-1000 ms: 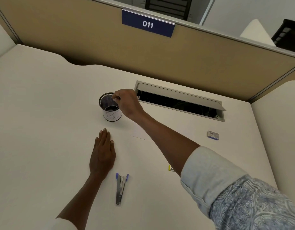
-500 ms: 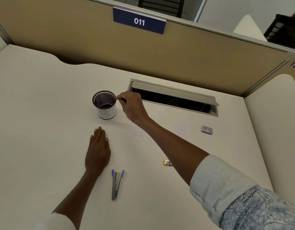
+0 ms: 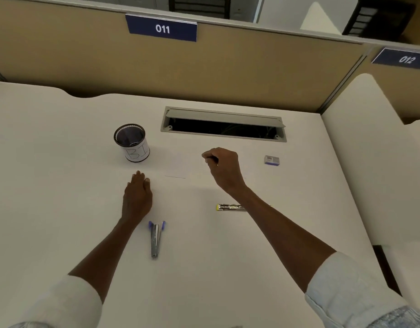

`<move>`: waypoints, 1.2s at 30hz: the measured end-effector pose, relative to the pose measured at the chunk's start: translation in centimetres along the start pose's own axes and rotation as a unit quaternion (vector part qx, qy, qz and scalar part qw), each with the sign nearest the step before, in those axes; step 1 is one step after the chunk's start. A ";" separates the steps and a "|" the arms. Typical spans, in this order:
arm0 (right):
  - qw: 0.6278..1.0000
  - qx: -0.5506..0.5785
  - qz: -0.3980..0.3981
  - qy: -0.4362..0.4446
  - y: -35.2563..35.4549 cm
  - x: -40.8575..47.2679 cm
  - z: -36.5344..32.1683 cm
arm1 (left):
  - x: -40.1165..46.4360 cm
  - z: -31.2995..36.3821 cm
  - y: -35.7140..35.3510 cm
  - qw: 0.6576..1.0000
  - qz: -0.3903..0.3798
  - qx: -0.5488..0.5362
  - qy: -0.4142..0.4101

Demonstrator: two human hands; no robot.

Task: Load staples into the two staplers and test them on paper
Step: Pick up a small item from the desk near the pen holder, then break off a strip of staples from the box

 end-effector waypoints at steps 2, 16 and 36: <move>1.000 0.001 0.011 -0.007 1.6 -1.1 1.0 | -0.6 2.1 -0.4 1.000 0.007 -0.015 -0.017; 0.995 -0.015 0.077 -0.063 10.4 -4.6 9.3 | -2.8 15.0 -5.7 0.990 -0.005 -0.081 -0.111; 0.968 -0.173 -0.062 -0.173 13.7 3.1 23.2 | 2.3 24.3 -14.2 0.981 -0.081 -0.125 -0.121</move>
Point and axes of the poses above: each hand's wrist, its own x-axis towards the middle knuckle, its own y-axis out of the back of the hand, z = x × y, the point moved 7 cm from there along x, towards the middle knuckle, and after that the axes turned 8 degrees about -y, right-handed, at the moved point
